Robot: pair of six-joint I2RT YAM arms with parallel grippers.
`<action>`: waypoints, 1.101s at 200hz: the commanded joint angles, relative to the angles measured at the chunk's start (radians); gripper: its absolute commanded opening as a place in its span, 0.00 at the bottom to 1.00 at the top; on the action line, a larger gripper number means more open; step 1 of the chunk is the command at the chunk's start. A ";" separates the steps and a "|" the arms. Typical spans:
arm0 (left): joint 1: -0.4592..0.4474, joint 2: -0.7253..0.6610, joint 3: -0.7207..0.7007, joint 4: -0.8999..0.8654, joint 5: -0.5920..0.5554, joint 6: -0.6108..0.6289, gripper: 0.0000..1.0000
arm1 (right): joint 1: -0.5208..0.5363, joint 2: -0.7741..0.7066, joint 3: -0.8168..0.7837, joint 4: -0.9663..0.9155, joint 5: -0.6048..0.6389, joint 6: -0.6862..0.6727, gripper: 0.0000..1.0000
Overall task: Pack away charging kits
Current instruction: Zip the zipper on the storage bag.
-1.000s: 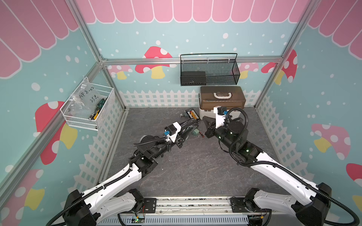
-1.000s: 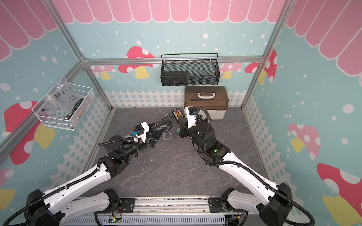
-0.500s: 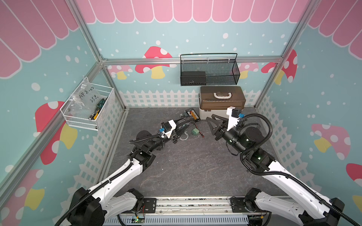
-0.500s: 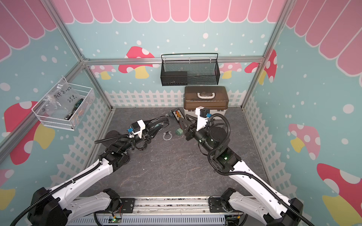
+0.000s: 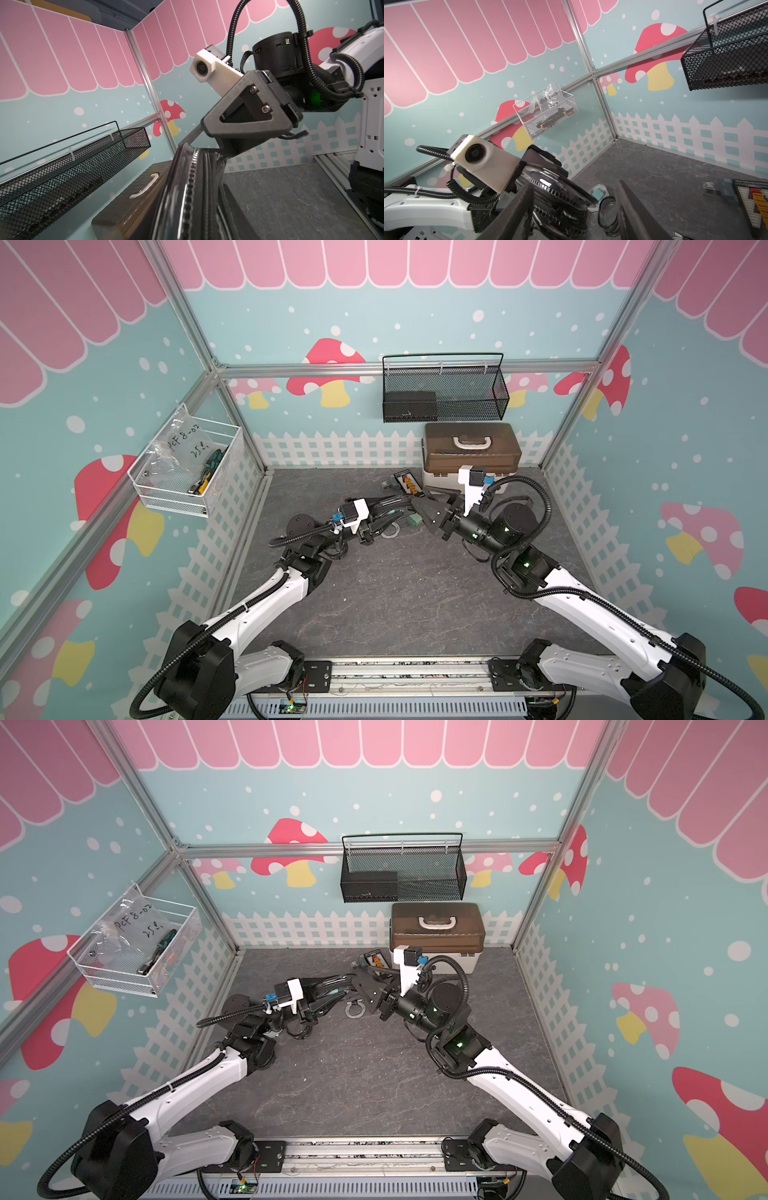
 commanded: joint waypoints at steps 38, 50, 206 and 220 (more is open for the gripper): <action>0.024 0.064 0.081 0.158 0.066 -0.073 0.00 | 0.001 -0.027 -0.025 0.043 0.012 0.080 0.63; 0.025 0.069 0.086 0.169 0.071 -0.083 0.00 | 0.001 -0.024 -0.024 0.026 0.029 0.084 0.64; 0.025 0.098 0.139 0.018 0.062 0.004 0.00 | 0.016 0.087 0.049 0.080 -0.070 0.166 0.35; 0.027 0.097 0.136 0.008 0.067 0.013 0.00 | 0.016 0.083 0.046 0.079 -0.064 0.162 0.37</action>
